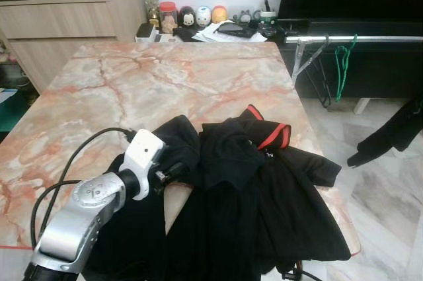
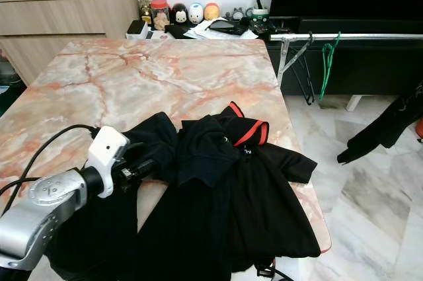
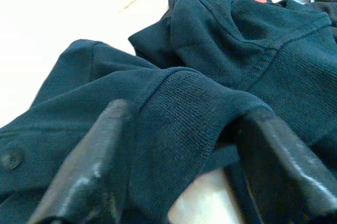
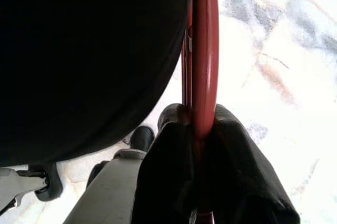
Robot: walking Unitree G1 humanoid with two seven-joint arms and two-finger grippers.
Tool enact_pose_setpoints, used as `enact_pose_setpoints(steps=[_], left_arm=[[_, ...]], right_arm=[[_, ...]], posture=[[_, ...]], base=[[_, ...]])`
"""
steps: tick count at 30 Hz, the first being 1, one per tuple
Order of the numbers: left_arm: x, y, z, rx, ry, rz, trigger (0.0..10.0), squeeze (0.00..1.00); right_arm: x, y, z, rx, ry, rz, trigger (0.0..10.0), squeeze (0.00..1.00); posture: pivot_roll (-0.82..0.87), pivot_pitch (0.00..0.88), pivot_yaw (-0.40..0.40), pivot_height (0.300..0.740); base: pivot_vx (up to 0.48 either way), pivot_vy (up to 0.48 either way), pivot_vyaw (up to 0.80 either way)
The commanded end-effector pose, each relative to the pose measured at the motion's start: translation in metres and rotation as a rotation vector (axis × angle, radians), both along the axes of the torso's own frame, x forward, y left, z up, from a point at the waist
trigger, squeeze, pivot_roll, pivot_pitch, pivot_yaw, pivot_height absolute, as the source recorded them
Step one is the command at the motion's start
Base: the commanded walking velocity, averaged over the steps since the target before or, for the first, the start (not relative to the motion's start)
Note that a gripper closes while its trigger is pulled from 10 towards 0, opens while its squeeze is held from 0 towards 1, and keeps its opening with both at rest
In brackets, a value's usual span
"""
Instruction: Hang hanger
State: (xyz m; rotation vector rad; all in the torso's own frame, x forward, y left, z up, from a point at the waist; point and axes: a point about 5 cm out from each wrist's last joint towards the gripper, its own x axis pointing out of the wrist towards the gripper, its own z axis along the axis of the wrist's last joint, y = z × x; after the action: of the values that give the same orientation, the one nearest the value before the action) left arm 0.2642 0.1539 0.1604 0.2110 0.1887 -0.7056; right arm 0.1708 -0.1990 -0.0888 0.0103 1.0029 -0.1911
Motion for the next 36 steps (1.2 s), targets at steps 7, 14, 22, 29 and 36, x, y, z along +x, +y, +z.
enact_pose_setpoints(steps=[7, 14, 22, 29, 36], left_arm=[[-0.019, 0.01, 0.006, 0.029, 0.036, -0.094, 10.0, 1.0], [-0.012, 0.02, 0.022, -0.16, -0.049, 0.013, 10.0, 0.2], [0.008, 0.022, 0.013, -0.3, -0.191, 0.385, 10.0, 0.0], [0.006, 0.037, -0.006, -0.288, -0.194, 0.568, 10.0, 0.0], [0.008, 0.035, -0.007, -0.302, -0.212, 0.574, 10.0, 0.0]], right_arm=[[0.004, -0.001, 0.002, -0.004, -0.008, 0.004, 10.0, 0.0], [0.004, -0.001, 0.002, -0.005, -0.009, 0.006, 10.0, 0.0], [0.004, -0.002, 0.002, -0.006, -0.011, 0.004, 10.0, 0.0], [0.004, -0.003, 0.003, -0.008, -0.013, 0.001, 10.0, 0.0], [0.004, -0.003, 0.003, -0.008, -0.012, 0.006, 10.0, 0.0]], posture=[[0.01, 0.0, -0.021, 0.732], [0.01, 0.0, -0.023, 0.732], [0.0, 0.0, -0.024, 0.732], [0.0, 0.0, -0.033, 0.732], [-0.01, 0.0, -0.035, 0.732]], base=[[0.0, 0.0, 0.0], [0.0, 0.0, 0.0], [0.0, 0.0, 0.0], [0.0, 0.0, 0.0], [0.0, 0.0, 0.0]])
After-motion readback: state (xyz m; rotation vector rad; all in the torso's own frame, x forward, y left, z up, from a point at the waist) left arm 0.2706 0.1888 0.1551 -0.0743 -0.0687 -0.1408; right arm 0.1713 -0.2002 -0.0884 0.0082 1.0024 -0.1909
